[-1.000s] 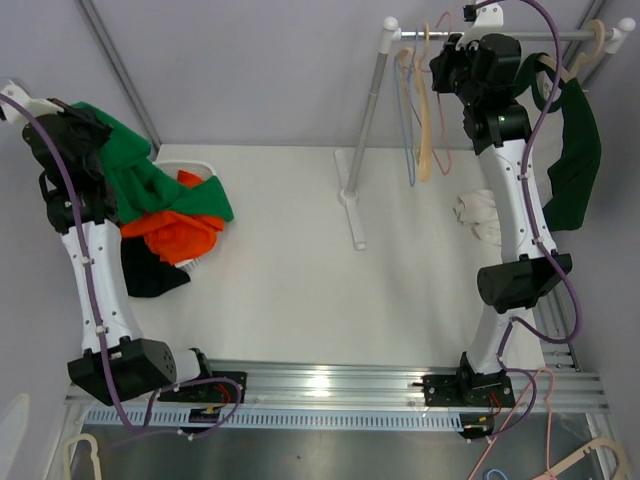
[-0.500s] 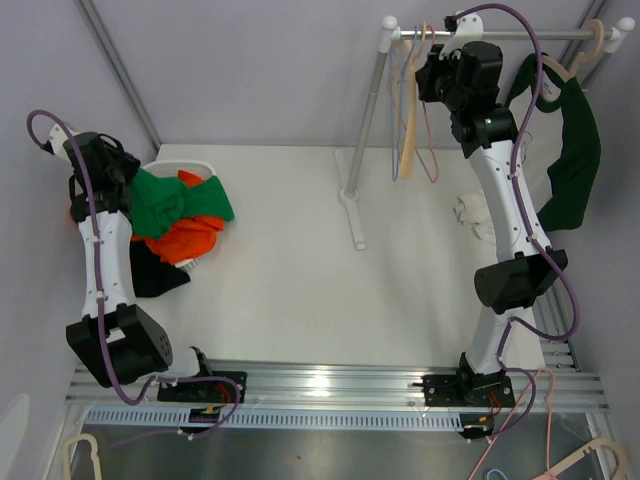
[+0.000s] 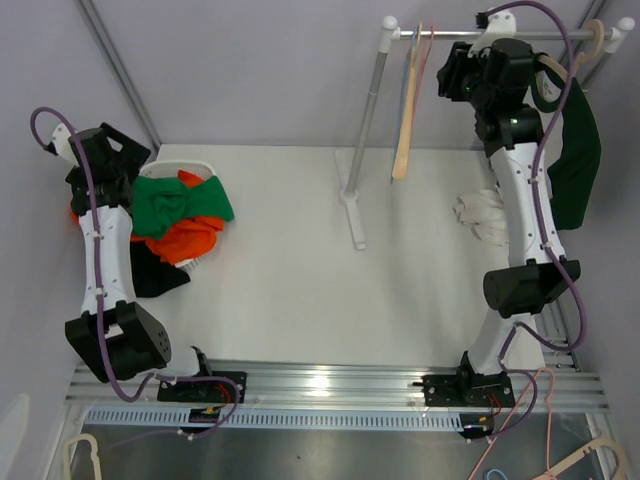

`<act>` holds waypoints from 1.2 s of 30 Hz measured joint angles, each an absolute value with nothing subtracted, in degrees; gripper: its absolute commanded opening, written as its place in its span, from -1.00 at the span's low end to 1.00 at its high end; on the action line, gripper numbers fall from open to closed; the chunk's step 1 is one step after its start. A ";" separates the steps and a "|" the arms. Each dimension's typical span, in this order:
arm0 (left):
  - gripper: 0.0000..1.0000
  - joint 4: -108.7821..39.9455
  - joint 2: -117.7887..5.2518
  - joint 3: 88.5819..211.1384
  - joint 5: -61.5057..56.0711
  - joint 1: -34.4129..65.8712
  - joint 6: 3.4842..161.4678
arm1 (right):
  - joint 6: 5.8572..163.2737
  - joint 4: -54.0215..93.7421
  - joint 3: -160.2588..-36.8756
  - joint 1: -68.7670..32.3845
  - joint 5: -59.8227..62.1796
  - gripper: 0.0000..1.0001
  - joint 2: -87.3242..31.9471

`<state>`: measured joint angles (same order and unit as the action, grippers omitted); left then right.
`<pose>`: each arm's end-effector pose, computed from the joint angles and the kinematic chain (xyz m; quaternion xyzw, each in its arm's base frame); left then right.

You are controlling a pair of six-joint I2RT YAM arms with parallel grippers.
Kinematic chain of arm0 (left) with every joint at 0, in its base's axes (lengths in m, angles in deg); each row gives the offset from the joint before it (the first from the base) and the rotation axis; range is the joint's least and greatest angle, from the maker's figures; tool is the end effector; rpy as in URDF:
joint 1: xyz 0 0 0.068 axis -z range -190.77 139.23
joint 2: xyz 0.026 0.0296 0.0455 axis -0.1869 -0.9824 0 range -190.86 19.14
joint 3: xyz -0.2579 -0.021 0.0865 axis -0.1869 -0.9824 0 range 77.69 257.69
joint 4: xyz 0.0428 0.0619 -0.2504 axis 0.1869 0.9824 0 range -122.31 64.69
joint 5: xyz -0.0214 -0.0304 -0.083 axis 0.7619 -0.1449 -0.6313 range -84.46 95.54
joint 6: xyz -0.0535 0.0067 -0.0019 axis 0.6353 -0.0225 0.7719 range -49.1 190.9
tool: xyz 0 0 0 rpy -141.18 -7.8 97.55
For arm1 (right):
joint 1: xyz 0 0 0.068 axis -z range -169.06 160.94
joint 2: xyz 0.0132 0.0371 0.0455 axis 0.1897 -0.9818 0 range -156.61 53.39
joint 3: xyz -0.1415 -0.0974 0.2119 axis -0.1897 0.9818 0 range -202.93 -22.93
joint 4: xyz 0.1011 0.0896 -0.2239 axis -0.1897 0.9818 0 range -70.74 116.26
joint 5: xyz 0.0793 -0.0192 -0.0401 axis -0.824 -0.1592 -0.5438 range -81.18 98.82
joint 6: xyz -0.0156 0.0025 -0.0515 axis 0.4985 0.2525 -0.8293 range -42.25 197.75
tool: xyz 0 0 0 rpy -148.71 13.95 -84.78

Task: Remove the t-shirt from the hanger

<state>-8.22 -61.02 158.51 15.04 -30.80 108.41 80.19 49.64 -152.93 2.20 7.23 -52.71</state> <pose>0.2979 0.1149 0.3930 -0.4408 0.7084 -0.0147 0.5511 0.3970 0.0620 0.5089 -0.0502 0.7443 0.0752 0.6617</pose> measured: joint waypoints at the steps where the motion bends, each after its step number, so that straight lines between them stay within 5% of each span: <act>1: 0.99 -7.15 -61.00 159.84 16.13 -29.95 107.91 | 80.45 50.01 -152.93 3.36 7.23 -0.03 -52.01; 10: 0.99 -5.35 -57.29 172.32 23.50 -20.64 103.02 | 79.86 55.69 -155.42 12.02 11.23 0.22 -46.29; 15: 0.99 -11.41 -50.01 169.44 25.86 -5.49 96.22 | 79.42 59.91 -160.14 17.88 16.92 0.32 -46.42; 25: 0.99 -23.85 -48.89 164.82 9.55 17.87 89.20 | 79.18 60.94 -159.22 22.99 22.67 0.35 -47.18; 36: 0.99 -20.46 -56.56 165.35 0.90 23.05 87.41 | 76.38 56.98 -159.55 25.31 27.28 0.32 -56.17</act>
